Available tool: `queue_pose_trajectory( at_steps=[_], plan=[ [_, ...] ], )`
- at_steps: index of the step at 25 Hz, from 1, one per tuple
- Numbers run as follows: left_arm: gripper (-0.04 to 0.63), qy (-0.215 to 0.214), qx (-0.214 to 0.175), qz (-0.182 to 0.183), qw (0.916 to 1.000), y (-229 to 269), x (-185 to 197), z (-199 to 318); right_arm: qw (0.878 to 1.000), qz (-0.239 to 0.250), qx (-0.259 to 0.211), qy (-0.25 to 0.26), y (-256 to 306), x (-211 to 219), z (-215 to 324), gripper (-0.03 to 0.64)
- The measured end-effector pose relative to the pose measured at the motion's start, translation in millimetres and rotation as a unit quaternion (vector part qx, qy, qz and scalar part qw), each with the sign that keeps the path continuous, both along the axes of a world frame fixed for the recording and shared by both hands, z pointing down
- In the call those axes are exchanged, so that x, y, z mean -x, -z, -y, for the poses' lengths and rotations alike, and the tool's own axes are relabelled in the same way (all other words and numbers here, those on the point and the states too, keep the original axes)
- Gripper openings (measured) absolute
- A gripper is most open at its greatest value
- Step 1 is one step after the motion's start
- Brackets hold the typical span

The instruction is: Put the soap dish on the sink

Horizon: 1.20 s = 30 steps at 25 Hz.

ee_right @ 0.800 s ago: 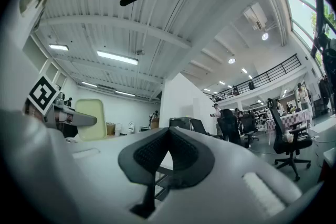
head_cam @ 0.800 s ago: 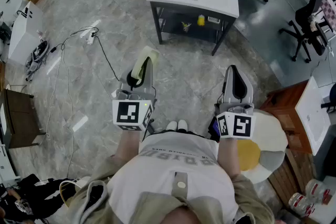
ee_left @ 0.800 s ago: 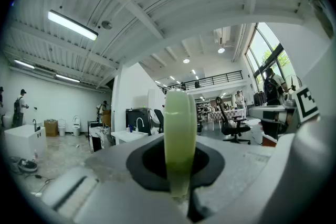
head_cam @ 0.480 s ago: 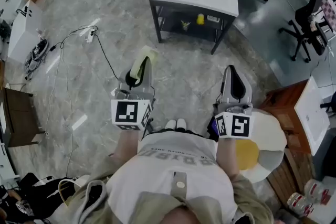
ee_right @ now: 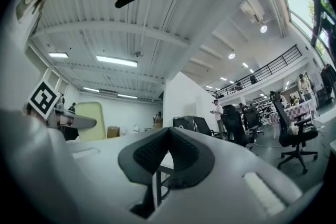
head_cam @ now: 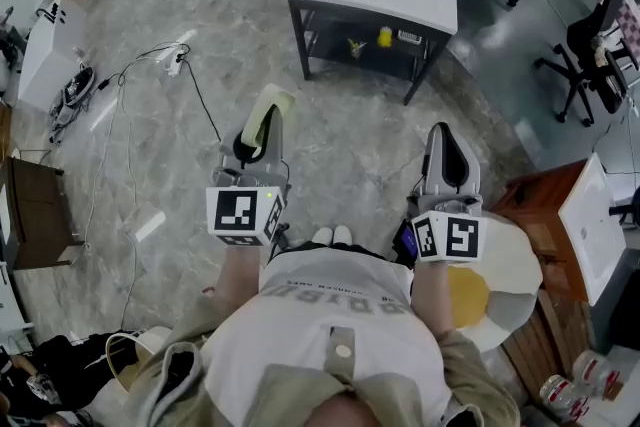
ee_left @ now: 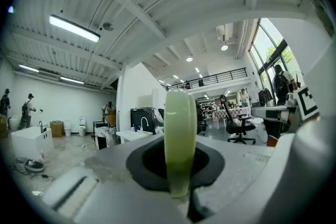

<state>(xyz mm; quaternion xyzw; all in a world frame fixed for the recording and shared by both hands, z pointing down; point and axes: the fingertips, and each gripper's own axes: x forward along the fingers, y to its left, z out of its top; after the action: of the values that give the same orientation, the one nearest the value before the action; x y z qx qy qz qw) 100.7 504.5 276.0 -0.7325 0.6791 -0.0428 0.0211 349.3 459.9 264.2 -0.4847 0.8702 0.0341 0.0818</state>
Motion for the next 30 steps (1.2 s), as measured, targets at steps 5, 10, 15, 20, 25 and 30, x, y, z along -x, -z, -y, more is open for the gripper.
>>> queue_pose_trajectory(
  at_steps=[5,10,15,20,25,30],
  plan=[
    [0.018,0.025,-0.006,0.003,0.9997,8.6,11.0,-1.1,0.999,0.033,-0.006,0.004,8.9,-10.5,9.3,0.175],
    [0.018,0.047,-0.007,0.005,0.9988,10.4,14.5,-0.7,0.999,0.041,-0.006,0.014,8.7,-17.2,19.9,0.219],
    [0.018,0.064,-0.004,0.008,0.9979,11.0,15.5,0.8,0.999,0.034,-0.003,0.029,6.6,-16.5,30.3,0.222],
    [0.018,0.074,0.019,0.005,0.9970,-3.4,24.2,1.3,0.999,0.028,0.011,0.028,-3.3,-11.9,39.9,0.255],
    [0.018,0.083,0.037,0.002,0.9958,-18.7,42.1,9.9,0.999,0.023,0.028,0.031,-19.2,3.1,52.5,0.262],
    [0.018,0.071,0.041,0.004,0.9966,-23.3,61.7,31.0,0.999,0.026,0.035,0.023,-26.3,23.5,68.0,0.262]
  ],
)
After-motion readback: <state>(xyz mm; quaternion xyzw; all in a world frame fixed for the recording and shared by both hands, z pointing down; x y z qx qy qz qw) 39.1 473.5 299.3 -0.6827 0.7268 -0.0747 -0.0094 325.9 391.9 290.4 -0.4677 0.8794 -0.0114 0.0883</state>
